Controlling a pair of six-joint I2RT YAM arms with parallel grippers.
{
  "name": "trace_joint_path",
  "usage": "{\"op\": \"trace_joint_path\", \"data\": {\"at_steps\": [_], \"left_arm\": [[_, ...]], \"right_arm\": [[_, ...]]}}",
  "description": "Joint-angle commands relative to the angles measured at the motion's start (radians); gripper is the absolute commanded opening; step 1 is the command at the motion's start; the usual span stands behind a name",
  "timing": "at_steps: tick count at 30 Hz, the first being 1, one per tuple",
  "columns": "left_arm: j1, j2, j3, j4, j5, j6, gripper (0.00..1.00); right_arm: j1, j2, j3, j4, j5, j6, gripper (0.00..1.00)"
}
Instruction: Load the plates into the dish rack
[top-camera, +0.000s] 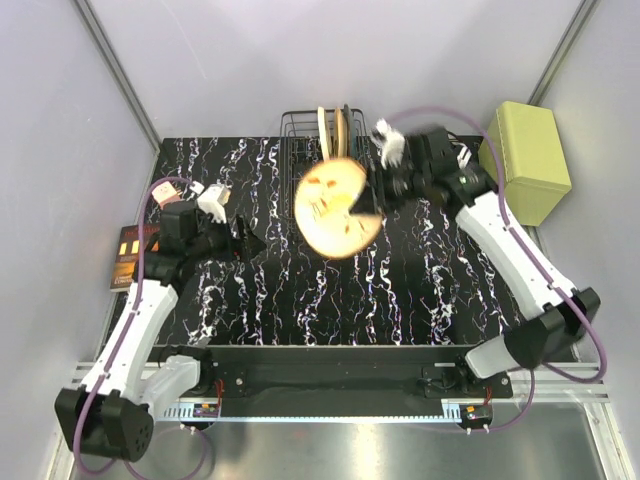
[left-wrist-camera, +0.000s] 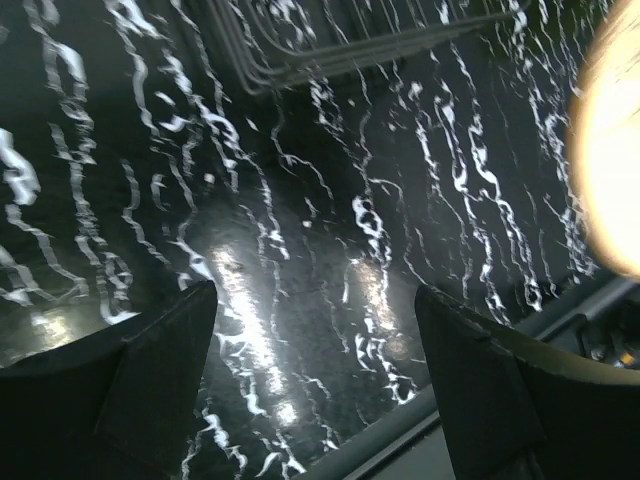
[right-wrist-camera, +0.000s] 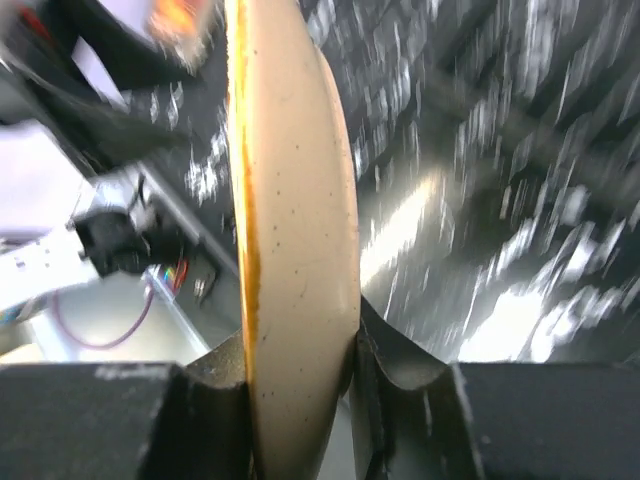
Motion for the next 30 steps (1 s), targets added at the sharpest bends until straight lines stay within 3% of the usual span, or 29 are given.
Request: {"op": "trace_joint_path", "data": {"at_steps": [1,3,4,5,6,10,13,17,21,25,30], "left_arm": [[0.044,-0.058,0.037,-0.004,-0.046,0.053,0.85],[0.093,-0.067,0.045,-0.001,0.016,0.019,0.85],[0.104,-0.07,0.049,-0.002,0.023,0.013,0.85],[0.113,-0.078,0.051,-0.004,0.029,0.007,0.85],[0.128,-0.098,0.049,-0.004,0.033,0.006,0.85],[0.174,-0.151,0.017,0.01,0.034,-0.011,0.86],[0.214,-0.188,-0.01,0.01,0.055,-0.027,0.86],[0.236,-0.251,-0.061,0.027,0.071,-0.043,0.87],[0.27,-0.319,-0.153,0.094,0.118,-0.122,0.88],[0.279,-0.383,-0.292,0.169,0.16,-0.243,0.87],[0.277,-0.391,-0.284,0.157,0.115,-0.251,0.88]], "right_arm": [[0.097,0.168,0.405,0.029,0.181,-0.095,0.0],[0.113,0.303,0.624,0.027,0.248,-0.091,0.0],[0.131,0.352,0.709,0.017,0.457,-0.06,0.0],[0.198,0.412,0.805,-0.043,0.558,-0.074,0.0],[0.22,0.545,1.029,-0.08,0.616,-0.112,0.0],[0.31,0.811,1.389,-0.068,0.996,-0.261,0.0],[0.352,0.882,1.368,0.119,1.196,-0.359,0.0],[0.358,0.874,1.225,0.367,1.316,-0.329,0.0],[0.36,0.937,1.274,0.378,1.346,-0.246,0.0],[0.376,0.991,1.302,0.456,1.413,-0.291,0.0],[0.38,1.046,1.292,0.561,1.461,-0.38,0.0]]}}
